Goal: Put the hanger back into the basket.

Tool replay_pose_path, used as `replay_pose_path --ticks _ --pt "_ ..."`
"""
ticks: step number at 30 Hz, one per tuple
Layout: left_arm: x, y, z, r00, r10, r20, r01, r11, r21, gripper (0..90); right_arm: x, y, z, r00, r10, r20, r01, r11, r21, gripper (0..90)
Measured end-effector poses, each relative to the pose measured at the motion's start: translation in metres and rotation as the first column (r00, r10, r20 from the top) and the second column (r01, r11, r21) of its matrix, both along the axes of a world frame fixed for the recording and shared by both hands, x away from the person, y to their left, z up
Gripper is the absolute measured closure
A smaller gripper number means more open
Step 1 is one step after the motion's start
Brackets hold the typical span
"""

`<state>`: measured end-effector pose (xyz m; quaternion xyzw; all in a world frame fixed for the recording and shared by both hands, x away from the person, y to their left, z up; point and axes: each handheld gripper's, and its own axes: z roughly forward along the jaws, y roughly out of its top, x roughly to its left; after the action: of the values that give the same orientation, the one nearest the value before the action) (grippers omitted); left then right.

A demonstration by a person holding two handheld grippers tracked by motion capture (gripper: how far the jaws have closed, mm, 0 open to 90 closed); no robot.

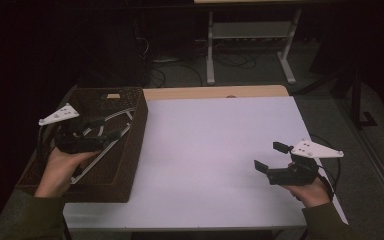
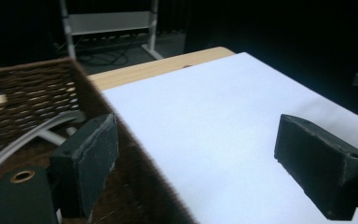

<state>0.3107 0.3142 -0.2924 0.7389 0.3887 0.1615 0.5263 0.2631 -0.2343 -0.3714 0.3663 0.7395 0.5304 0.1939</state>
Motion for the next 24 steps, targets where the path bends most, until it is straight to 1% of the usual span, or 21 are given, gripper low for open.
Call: replay_pose_path --ticks 4,6,8,9,10,11,14,15,16,18,20,23,24 --pt "-0.005 -0.015 -0.004 0.9993 -0.034 0.013 0.034 0.9992 -0.022 13.3 -0.001 0.000 0.005 0.9999 0.002 0.014 -0.002 1.000 0.001 8.1" --pt "-0.007 -0.020 -0.005 0.9987 -0.048 0.017 0.049 0.9985 -0.024 13.3 -0.002 0.001 0.008 0.9999 0.004 0.016 -0.004 1.000 0.004 8.1" --pt "-0.009 -0.027 -0.008 0.9978 -0.059 0.030 0.061 0.9968 -0.052 13.3 -0.003 0.001 0.010 0.9998 0.006 0.018 -0.006 1.000 0.009 8.1" --pt "-0.010 -0.029 -0.009 0.9973 -0.066 0.032 0.067 0.9960 -0.059 13.3 -0.003 0.001 0.012 0.9997 0.010 0.025 -0.010 1.000 0.009 8.1" --pt "-0.011 -0.032 -0.011 0.9970 -0.068 0.036 0.071 0.9947 -0.075 13.3 -0.004 0.001 0.013 0.9995 0.009 0.031 -0.009 1.000 0.007 8.1" --pt "-0.012 -0.034 -0.012 0.9964 -0.074 0.041 0.077 0.9940 -0.078 13.3 -0.004 0.001 0.014 0.9995 0.009 0.030 -0.010 1.000 0.011 8.1" --pt "-0.013 -0.041 -0.016 0.9944 -0.092 0.052 0.097 0.9915 -0.087 13.3 -0.004 0.000 0.018 0.9992 0.017 0.036 -0.018 0.999 0.034 8.1" --pt "-0.014 -0.045 -0.018 0.9935 -0.100 0.054 0.105 0.9898 -0.097 13.3 -0.004 0.000 0.019 0.9992 0.018 0.035 -0.020 0.999 0.042 8.1" --pt "-0.014 -0.048 -0.020 0.9927 -0.105 0.060 0.110 0.9893 -0.095 13.3 -0.004 0.000 0.020 0.9989 0.021 0.042 -0.023 0.998 0.054 8.2" --pt "-0.015 -0.053 -0.023 0.9907 -0.116 0.071 0.123 0.9864 -0.109 13.3 -0.004 0.000 0.023 0.9987 0.026 0.044 -0.029 0.997 0.069 8.1" --pt "-0.015 -0.057 -0.026 0.9883 -0.131 0.079 0.139 0.9838 -0.113 13.3 -0.003 0.001 0.026 0.9979 0.033 0.056 -0.038 0.995 0.090 8.0" --pt "-0.017 -0.061 -0.029 0.9837 -0.143 0.109 0.156 0.9810 -0.115 13.3 -0.001 0.001 0.033 0.9967 0.038 0.071 -0.045 0.993 0.110 7.9" --pt "-0.017 -0.062 -0.029 0.9828 -0.142 0.118 0.155 0.9820 -0.108 13.2 -0.001 0.001 0.035 0.9962 0.037 0.078 -0.046 0.993 0.112 7.9"
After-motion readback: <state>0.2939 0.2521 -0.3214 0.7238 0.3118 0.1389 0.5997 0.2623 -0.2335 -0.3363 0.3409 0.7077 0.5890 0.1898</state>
